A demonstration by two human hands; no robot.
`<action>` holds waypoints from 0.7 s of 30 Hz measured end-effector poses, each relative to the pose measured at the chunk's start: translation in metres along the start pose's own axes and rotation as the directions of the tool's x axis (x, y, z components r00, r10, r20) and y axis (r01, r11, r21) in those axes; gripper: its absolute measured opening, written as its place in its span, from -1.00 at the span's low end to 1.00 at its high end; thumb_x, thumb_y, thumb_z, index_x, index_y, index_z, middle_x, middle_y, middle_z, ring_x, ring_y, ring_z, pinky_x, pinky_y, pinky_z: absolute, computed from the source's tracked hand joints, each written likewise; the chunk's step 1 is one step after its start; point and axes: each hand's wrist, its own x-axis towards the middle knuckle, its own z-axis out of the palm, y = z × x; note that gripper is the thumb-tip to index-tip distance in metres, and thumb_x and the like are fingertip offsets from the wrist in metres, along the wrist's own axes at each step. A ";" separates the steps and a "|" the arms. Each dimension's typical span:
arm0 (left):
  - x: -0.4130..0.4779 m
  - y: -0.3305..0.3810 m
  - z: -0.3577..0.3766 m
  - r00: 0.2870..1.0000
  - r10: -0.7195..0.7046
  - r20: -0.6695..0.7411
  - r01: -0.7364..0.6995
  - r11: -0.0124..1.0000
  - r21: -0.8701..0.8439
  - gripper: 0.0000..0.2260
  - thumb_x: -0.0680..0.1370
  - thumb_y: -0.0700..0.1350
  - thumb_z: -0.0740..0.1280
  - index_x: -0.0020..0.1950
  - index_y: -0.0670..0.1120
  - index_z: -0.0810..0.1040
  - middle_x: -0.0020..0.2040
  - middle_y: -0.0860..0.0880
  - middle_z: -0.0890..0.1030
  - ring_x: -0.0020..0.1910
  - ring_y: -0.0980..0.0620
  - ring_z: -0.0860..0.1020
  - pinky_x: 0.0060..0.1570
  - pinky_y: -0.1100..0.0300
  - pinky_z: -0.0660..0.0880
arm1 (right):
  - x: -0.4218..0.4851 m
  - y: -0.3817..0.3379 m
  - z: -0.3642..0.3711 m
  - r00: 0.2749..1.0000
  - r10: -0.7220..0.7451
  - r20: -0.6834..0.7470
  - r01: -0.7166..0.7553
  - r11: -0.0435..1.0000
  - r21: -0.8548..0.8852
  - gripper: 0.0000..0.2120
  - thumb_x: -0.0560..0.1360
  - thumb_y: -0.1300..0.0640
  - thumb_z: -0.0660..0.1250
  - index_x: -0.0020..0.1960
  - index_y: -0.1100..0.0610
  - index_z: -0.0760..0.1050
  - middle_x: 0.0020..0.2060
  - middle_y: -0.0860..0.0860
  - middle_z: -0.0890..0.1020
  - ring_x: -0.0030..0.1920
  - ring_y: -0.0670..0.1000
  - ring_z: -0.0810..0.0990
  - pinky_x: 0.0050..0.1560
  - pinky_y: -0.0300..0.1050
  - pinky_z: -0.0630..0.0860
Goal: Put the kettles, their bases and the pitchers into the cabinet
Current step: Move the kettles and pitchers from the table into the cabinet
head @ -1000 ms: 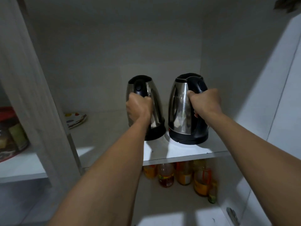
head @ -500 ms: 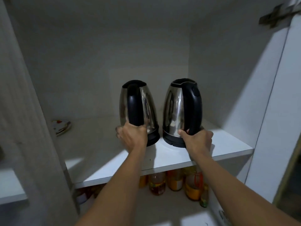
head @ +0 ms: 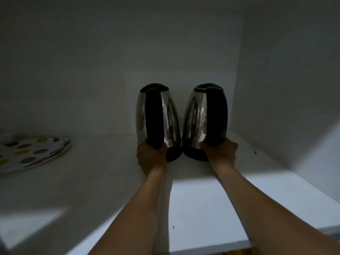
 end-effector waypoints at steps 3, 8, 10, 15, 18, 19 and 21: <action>0.026 -0.003 0.023 0.999 0.011 -0.038 -0.011 1.000 -0.009 -0.64 0.44 -0.20 0.47 0.21 -0.24 0.58 0.13 -0.26 0.63 0.12 -0.22 0.59 -0.09 0.17 0.39 | 0.035 0.002 0.020 0.997 -0.035 0.071 0.033 0.999 0.036 -0.48 0.33 0.03 0.58 0.21 0.17 0.54 0.11 0.09 0.41 -0.04 0.17 0.58 0.15 0.01 0.55; 0.055 -0.008 0.055 0.996 0.015 -0.093 -0.009 0.998 0.066 -0.68 0.45 -0.17 0.46 0.16 -0.25 0.59 0.07 -0.26 0.63 0.06 -0.23 0.60 -0.12 0.17 0.37 | 0.086 0.003 0.053 0.992 -0.048 0.120 0.040 0.997 0.069 -0.40 0.22 -0.05 0.62 0.17 0.18 0.58 0.14 0.16 0.58 -0.08 0.14 0.64 0.10 0.06 0.63; 0.059 -0.009 0.061 0.994 0.021 -0.108 -0.013 0.997 0.077 -0.66 0.45 -0.15 0.47 0.17 -0.24 0.59 0.06 -0.25 0.62 0.05 -0.23 0.60 -0.12 0.16 0.38 | 0.097 0.006 0.058 0.991 -0.060 0.123 0.050 0.995 0.085 -0.37 0.20 -0.09 0.62 0.16 0.19 0.57 0.14 0.15 0.57 -0.08 0.10 0.64 0.10 0.03 0.64; 0.058 -0.005 0.061 0.996 -0.005 -0.085 0.015 0.993 0.113 -0.61 0.45 -0.20 0.47 0.25 -0.24 0.54 0.12 -0.25 0.62 0.09 -0.22 0.59 -0.10 0.17 0.41 | 0.102 0.008 0.056 0.988 -0.043 0.150 0.030 0.996 0.086 -0.34 0.25 -0.06 0.61 0.24 0.20 0.53 0.18 0.18 0.56 0.02 0.15 0.64 0.11 0.06 0.63; 0.050 0.001 0.054 0.994 -0.105 -0.032 0.110 0.973 0.205 -0.53 0.46 -0.19 0.45 0.30 -0.28 0.38 0.22 -0.28 0.54 0.18 -0.25 0.54 0.05 0.02 0.49 | 0.093 0.006 0.047 0.983 0.058 0.173 -0.067 0.997 0.043 -0.25 0.32 0.03 0.59 0.34 0.28 0.32 0.26 0.24 0.52 0.21 0.26 0.57 0.21 0.13 0.56; 0.044 0.002 0.049 0.990 -0.139 -0.016 0.138 0.958 0.252 -0.52 0.48 -0.18 0.43 0.30 -0.29 0.33 0.24 -0.30 0.51 0.22 -0.28 0.51 0.13 -0.02 0.47 | 0.088 0.008 0.043 0.980 0.069 0.186 -0.076 0.997 0.034 -0.26 0.34 0.06 0.58 0.33 0.30 0.28 0.26 0.26 0.52 0.24 0.28 0.55 0.22 0.14 0.54; 0.027 0.002 0.036 0.991 -0.130 0.043 0.109 0.939 0.327 -0.56 0.52 -0.18 0.36 0.31 -0.30 0.31 0.26 -0.31 0.50 0.25 -0.29 0.49 0.19 -0.04 0.45 | 0.073 0.013 0.033 0.977 0.048 0.210 -0.051 0.999 0.007 -0.34 0.39 0.13 0.54 0.31 0.33 0.27 0.26 0.29 0.54 0.26 0.29 0.54 0.22 0.10 0.51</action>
